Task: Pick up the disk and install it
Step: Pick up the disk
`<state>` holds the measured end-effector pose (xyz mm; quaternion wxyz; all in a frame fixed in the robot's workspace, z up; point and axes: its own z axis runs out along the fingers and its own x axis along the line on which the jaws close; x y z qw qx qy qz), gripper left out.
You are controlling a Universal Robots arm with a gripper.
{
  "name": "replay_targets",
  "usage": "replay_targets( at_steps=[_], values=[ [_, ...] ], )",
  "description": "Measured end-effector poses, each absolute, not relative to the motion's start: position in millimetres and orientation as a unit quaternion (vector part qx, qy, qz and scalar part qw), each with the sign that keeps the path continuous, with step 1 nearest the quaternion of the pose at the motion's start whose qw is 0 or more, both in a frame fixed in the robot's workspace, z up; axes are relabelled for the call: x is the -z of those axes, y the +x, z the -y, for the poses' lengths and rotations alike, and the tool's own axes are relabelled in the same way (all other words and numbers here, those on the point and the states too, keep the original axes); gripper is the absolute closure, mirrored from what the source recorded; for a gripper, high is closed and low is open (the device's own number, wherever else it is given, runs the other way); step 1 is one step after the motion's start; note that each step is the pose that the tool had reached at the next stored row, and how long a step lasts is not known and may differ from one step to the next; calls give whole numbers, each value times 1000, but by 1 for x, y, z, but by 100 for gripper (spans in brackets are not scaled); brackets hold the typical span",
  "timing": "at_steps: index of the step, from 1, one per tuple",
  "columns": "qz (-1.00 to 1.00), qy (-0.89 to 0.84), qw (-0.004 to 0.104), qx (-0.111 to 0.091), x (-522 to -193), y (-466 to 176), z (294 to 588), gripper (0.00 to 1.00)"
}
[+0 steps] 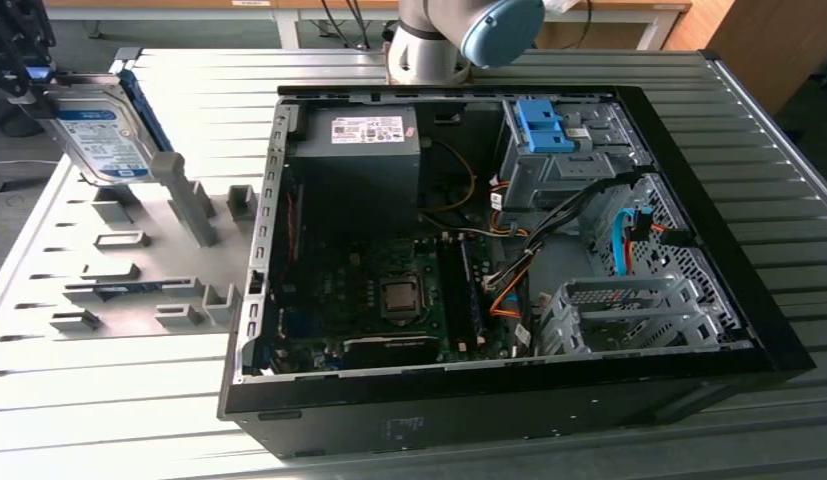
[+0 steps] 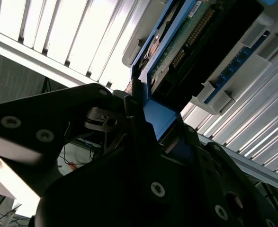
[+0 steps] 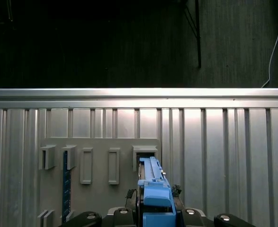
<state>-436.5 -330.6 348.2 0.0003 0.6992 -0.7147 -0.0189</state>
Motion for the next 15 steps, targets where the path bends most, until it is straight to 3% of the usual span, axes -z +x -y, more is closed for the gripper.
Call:
replay_targets(
  at_steps=[15],
  values=[
    [715, 699, 1, 19, -368, -437, 330, 64]
  ],
)
